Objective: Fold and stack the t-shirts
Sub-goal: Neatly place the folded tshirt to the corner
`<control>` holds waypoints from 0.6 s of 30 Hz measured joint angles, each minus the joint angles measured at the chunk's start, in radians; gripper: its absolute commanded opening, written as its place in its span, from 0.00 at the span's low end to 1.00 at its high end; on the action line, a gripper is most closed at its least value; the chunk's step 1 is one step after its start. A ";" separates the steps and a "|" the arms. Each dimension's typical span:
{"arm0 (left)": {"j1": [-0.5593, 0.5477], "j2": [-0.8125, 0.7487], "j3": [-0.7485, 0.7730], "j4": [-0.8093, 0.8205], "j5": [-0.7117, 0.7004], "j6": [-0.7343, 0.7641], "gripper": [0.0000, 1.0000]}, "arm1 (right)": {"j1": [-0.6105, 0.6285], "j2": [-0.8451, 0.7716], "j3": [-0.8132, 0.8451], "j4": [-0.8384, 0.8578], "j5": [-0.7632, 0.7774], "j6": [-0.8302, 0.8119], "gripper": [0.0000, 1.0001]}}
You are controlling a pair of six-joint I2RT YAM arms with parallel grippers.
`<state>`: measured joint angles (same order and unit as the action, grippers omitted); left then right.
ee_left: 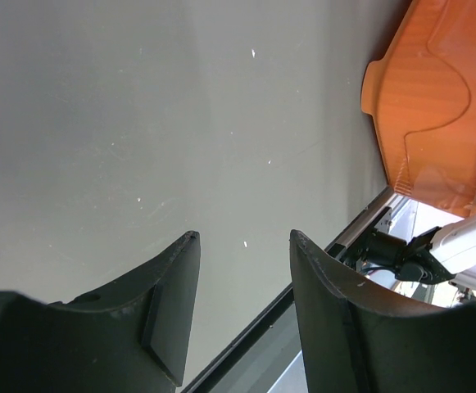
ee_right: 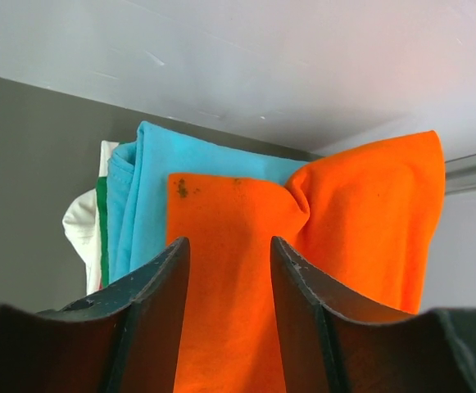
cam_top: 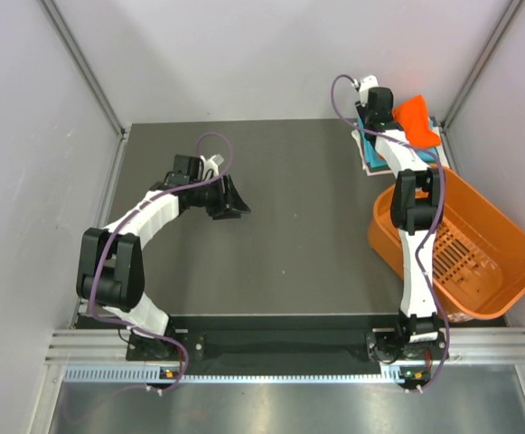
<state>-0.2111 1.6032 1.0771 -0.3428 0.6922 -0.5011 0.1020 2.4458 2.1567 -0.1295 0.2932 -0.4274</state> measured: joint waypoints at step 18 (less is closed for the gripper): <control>0.000 0.000 0.000 0.002 0.000 -0.002 0.52 | 0.000 0.000 -0.003 -0.002 -0.052 -0.036 0.44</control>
<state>-0.2111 1.6032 1.0767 -0.3412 0.6918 -0.5030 0.1020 2.4458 2.1532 -0.1310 0.2409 -0.4637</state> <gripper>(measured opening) 0.525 0.439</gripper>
